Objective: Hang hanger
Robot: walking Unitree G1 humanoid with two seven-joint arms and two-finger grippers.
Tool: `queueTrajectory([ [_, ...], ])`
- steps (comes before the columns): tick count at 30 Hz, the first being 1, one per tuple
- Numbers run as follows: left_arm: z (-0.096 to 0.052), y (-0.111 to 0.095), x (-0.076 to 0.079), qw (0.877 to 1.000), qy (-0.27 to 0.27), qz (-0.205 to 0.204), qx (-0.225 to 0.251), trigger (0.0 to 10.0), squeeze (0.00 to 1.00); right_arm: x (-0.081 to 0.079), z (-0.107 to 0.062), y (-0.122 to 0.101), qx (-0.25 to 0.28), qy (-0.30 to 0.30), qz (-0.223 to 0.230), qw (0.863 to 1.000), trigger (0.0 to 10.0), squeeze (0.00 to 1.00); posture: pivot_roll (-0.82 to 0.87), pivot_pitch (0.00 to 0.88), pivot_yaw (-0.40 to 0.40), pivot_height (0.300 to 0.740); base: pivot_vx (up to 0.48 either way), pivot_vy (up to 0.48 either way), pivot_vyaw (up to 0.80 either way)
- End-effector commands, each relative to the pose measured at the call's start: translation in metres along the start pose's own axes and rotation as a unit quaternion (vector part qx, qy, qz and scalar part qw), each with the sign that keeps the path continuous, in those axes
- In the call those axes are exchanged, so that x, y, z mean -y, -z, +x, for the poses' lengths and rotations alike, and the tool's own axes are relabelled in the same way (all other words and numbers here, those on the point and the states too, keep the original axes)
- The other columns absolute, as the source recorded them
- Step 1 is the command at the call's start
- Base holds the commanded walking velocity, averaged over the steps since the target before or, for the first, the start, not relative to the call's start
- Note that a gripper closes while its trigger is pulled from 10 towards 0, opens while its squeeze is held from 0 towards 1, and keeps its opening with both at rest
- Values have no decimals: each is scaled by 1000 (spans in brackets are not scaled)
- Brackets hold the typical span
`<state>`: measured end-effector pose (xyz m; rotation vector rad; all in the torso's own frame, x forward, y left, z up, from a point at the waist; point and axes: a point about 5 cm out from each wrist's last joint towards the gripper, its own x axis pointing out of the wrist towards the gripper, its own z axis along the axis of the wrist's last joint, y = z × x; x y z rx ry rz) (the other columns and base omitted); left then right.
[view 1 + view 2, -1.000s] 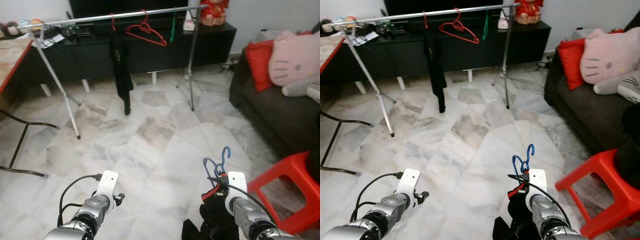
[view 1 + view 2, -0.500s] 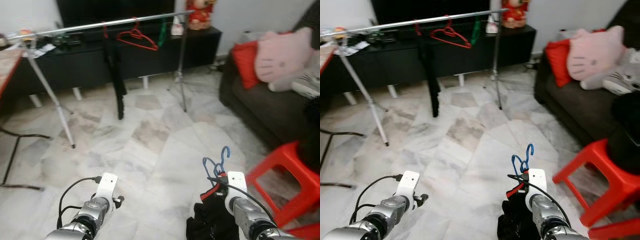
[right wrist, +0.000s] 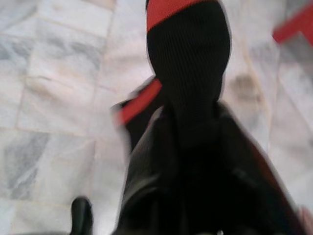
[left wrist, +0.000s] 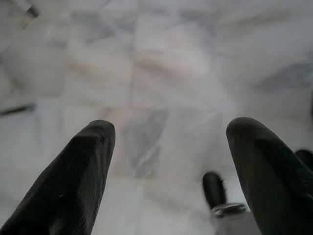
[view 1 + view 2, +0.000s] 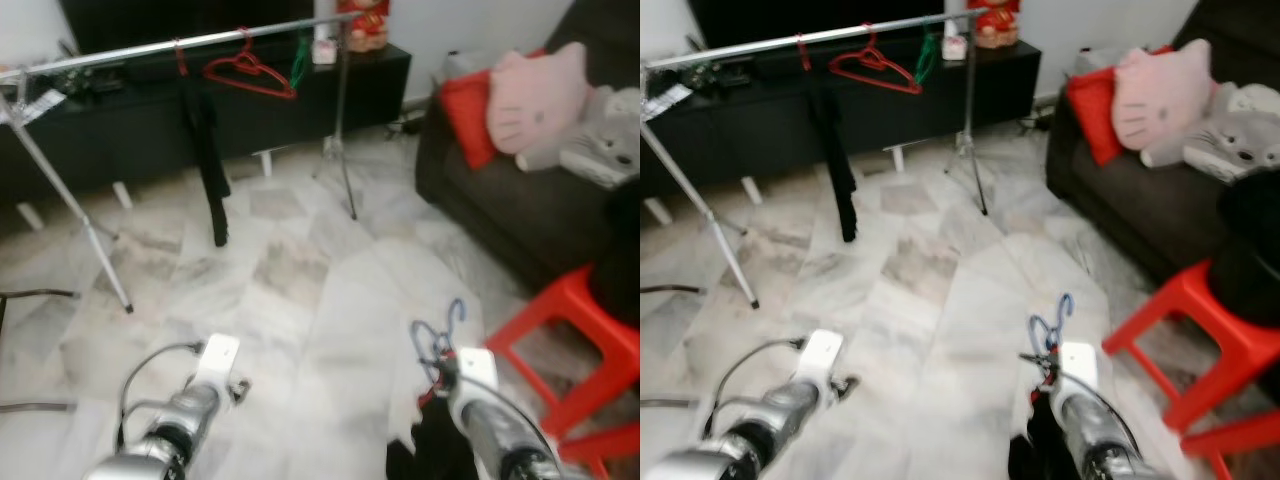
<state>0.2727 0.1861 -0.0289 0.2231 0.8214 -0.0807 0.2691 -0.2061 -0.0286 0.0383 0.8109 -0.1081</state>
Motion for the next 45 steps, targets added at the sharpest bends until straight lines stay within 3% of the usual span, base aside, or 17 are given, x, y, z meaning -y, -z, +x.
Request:
queueTrajectory([
  [1, 1, -3, 8, 1000, 10, 5, -1, 10000, 0, 15, -1, -7, 16, 17, -4, 1000, 10000, 0, -124, 0, 13, 740, 0, 0, 0],
  [11, 1, -7, 11, 1000, 22, 16, 2, 10000, 0, 18, -2, -8, 24, 19, -18, 999, 10000, 0, -122, 0, -3, 740, 0, 0, 309],
  [17, 1, -7, 12, 1000, 24, 17, 2, 10000, 0, 18, -2, -6, 20, 19, 7, 1000, 10000, 0, -124, 0, -3, 740, 0, 0, 249],
  [34, 1, -5, 9, 1000, 3, 11, -4, 10000, 0, 15, -2, 9, -81, 4, 10, 997, 10000, 0, -162, 0, 0, 740, 0, 0, 0],
  [40, 1, 3, 8, 1000, -6, -1, -23, 10000, 0, 14, -3, 14, -101, -8, -12, 995, 10000, 0, -159, 0, -2, 740, 0, 0, 0],
  [45, -2, 31, 11, 998, 2, 0, -65, 10000, 0, 12, -5, 33, -108, -44, -71, 991, 10000, 0, -152, 0, -12, 740, 0, 0, 0],
])
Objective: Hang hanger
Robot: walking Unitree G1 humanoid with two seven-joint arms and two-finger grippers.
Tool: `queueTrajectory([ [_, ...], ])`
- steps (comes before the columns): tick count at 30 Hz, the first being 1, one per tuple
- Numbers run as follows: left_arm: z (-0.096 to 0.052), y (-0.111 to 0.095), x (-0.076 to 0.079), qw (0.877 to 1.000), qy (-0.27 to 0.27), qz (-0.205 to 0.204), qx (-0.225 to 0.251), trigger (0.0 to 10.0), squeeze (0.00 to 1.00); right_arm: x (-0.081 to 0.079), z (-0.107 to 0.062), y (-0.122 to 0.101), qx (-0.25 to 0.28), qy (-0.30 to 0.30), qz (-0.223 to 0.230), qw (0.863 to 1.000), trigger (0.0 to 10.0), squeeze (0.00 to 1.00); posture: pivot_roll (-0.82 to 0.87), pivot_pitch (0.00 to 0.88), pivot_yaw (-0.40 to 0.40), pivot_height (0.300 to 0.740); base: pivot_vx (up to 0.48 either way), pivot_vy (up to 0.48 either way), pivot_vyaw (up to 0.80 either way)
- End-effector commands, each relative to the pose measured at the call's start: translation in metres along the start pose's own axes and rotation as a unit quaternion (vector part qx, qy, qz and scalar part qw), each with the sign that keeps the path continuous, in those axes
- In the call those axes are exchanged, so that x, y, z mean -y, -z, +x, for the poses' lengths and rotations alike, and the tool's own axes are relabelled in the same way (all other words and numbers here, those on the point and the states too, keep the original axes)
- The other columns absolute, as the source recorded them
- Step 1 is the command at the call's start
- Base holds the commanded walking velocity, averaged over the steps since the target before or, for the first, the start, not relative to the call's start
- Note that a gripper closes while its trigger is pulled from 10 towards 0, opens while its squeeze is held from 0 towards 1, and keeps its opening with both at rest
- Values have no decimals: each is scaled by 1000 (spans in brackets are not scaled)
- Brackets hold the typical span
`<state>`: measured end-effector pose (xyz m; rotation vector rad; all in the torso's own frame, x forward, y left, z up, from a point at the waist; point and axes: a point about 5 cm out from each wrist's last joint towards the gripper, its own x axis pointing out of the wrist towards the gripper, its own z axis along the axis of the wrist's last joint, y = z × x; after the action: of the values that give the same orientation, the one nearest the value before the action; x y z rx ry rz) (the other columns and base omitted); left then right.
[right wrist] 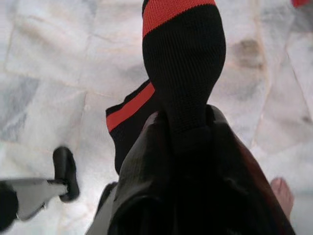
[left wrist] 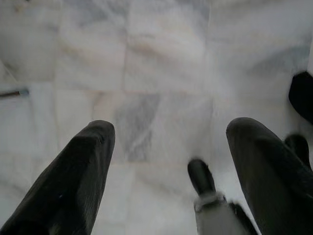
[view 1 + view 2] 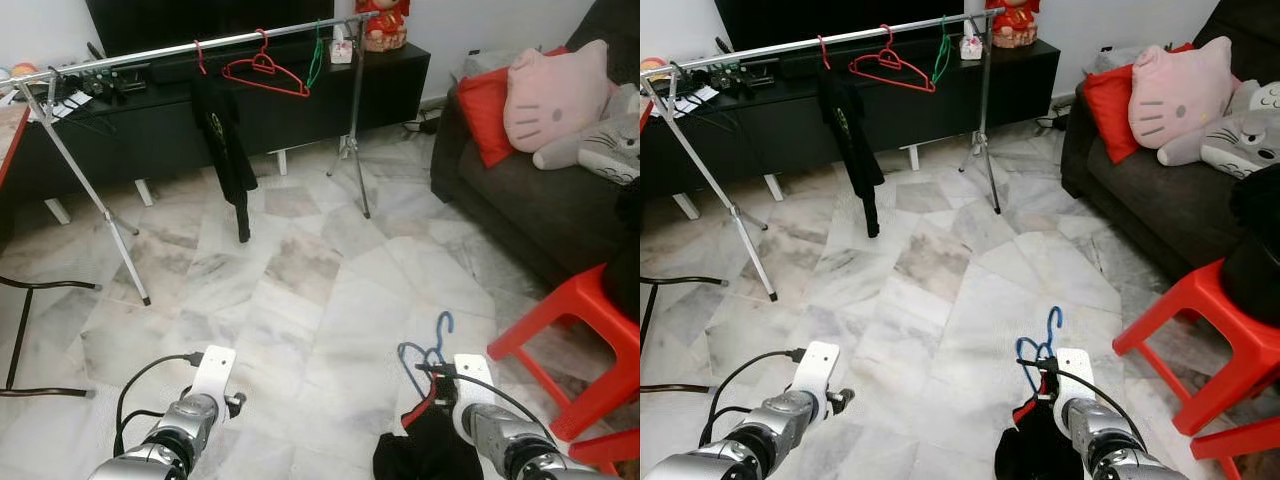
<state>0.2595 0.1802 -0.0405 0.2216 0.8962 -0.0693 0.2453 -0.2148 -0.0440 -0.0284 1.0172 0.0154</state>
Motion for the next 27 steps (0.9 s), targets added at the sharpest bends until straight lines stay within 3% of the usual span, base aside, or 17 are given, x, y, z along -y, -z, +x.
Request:
queueTrajectory([
  [1, -1, 21, 2, 1000, 2, 2, -31, 10000, 0, 0, 0, 11, -11, -3, -22, 1000, 10000, 0, -149, 0, -14, 740, 0, 0, 0],
  [5, -4, 44, 6, 999, 2, -10, -49, 10000, 0, 1, 1, 29, -11, 1, -17, 1000, 10000, 0, -145, 0, -13, 740, 0, 0, 0],
  [14, -8, 69, 12, 998, -3, 1, -56, 10000, 0, 5, -1, 55, -16, 9, -6, 1000, 10000, 0, -155, 0, -5, 740, 0, 0, 0],
  [27, -9, 71, 11, 999, -7, -13, -47, 10000, 0, 3, -1, 58, -14, 15, 3, 1000, 10000, 0, -157, 0, -7, 740, 0, 0, 0],
])
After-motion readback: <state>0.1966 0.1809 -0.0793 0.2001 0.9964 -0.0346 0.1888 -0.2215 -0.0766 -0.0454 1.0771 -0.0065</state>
